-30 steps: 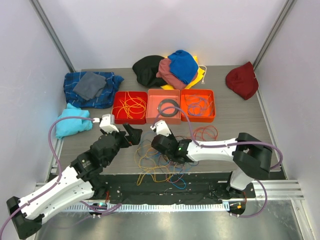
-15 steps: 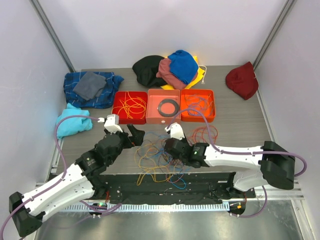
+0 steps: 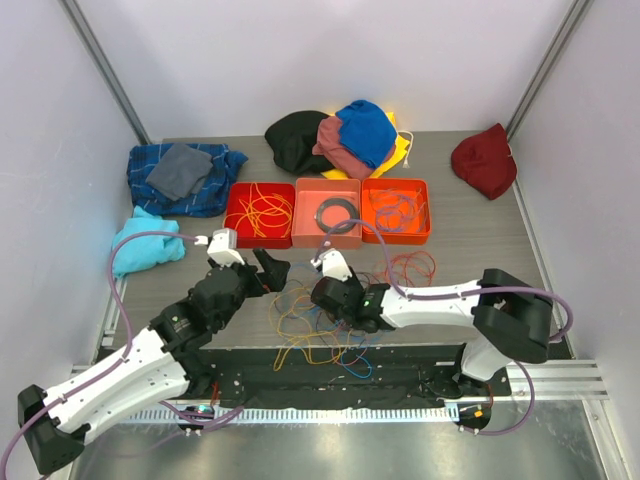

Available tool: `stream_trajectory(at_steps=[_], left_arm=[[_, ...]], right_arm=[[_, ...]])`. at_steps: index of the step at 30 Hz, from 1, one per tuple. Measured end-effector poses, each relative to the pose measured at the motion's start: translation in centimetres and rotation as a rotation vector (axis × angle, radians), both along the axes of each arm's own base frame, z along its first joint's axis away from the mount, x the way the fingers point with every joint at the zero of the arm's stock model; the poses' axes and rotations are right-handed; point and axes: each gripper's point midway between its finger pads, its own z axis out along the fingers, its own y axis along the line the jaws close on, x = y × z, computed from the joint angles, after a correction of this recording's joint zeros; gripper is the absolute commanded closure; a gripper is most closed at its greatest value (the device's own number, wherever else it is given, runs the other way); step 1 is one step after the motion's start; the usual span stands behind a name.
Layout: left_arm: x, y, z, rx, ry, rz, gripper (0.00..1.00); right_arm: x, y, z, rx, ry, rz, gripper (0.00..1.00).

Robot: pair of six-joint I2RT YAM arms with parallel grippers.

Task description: Untangle the cables

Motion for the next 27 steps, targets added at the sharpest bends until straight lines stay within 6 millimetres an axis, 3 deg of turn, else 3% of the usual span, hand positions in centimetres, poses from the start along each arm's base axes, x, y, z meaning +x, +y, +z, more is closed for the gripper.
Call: stream_trajectory(at_steps=[4,13,20,21,25,27], left_arm=[[-0.1,0.1,0.2,-0.008,-0.007,0.000,0.00],[-0.1,0.2,0.3,-0.011,-0.010,0.000,0.00],[-0.1,0.2,0.3,-0.010,-0.010,0.001,0.00],[-0.1,0.2,0.2,-0.010,-0.009,0.001,0.00],[-0.1,0.2,0.2,-0.008,-0.008,0.001,0.00],[-0.1,0.2,0.1,-0.008,-0.007,0.001,0.00]], right_arm=[[0.7,0.7,-0.1,-0.011,-0.025,0.001,0.49],[2.7,2.3,1.6,0.013,-0.115,-0.013,0.49],[4.1,2.5,0.1,-0.014,-0.121,-0.025,0.51],[4.3,2.5,-0.2,-0.018,-0.121,-0.028,0.54],[5.0,2.1,-0.9,-0.034,-0.121,-0.039,0.91],[5.2,2.1,-0.8,-0.031,-0.128,-0.042,0.97]])
